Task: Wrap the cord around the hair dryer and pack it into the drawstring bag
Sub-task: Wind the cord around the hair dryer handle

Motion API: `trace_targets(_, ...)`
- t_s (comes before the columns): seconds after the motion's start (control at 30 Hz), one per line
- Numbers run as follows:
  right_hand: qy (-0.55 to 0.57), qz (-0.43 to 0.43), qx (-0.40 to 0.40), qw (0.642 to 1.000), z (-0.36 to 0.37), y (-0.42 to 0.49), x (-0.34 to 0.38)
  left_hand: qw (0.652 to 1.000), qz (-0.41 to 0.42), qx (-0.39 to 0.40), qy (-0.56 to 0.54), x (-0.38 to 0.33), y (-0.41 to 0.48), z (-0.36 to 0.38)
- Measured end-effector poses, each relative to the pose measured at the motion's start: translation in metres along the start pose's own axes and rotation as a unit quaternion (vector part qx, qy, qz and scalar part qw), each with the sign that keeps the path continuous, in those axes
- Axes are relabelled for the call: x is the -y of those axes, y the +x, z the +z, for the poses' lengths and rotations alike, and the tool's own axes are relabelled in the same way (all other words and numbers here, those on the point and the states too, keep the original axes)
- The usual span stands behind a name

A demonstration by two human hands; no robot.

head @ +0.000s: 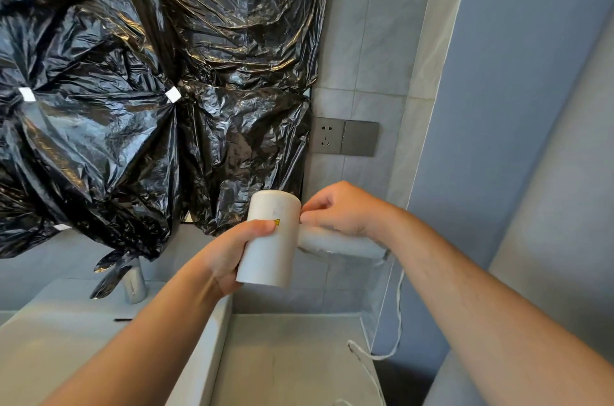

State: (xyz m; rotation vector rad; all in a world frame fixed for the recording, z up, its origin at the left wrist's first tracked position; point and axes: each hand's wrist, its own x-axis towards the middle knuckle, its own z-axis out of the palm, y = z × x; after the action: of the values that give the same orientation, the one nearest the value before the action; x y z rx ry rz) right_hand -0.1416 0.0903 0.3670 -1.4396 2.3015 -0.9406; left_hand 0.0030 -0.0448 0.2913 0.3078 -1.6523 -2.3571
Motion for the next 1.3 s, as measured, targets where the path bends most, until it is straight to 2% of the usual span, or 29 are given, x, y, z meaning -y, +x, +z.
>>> trace_targets(0.27, -0.038, -0.038, -0.094, 0.994, 0.017, 0.002, 0.007, 0.991, 0.065, -0.047, -0.111, 0.016, 0.0, 0.017)
trace_targets(0.4, 0.092, -0.043, -0.16, 0.982, 0.035, -0.004, 0.006, 0.978, 0.142, -0.07, -0.138, 0.018, 0.004, 0.018)
trace_targets(0.53, 0.185, -0.034, -0.193, 0.963, 0.053, -0.011, 0.009, 0.968, 0.17, -0.093, -0.159, 0.019, 0.009, 0.015)
trace_targets(0.67, 0.281, -0.009, -0.142, 0.949, 0.066, -0.02, 0.001, 0.958, 0.167, -0.121, -0.197, 0.02, 0.011, 0.006)
trace_targets(0.8, 0.433, 0.015, -0.079, 0.898, 0.075, -0.027, -0.01, 0.952, 0.163, -0.127, -0.227, 0.021, 0.012, -0.002)
trace_targets(0.9, 0.481, 0.029, -0.047, 0.875, 0.079, -0.029, -0.02, 0.953, 0.158, -0.103, -0.235, 0.021, 0.01, -0.005)
trace_targets(1.0, 0.478, 0.04, 0.019, 0.877, 0.079, -0.031, -0.027, 0.96, 0.155, -0.057, -0.226, 0.019, 0.009, -0.011)
trace_targets(1.1, 0.393, 0.021, 0.074, 0.916, 0.071, -0.029, -0.033, 0.962, 0.151, -0.008, -0.226, 0.015, 0.006, -0.016)
trace_targets(1.2, 0.392, 0.05, 0.136, 0.908, 0.059, -0.022, -0.04, 0.962, 0.147, 0.045, -0.227, 0.009, 0.0, -0.018)
trace_targets(1.3, 0.349, 0.07, 0.215, 0.909, 0.051, -0.016, -0.047, 0.967, 0.091, 0.098, -0.215, 0.004, -0.007, -0.022)
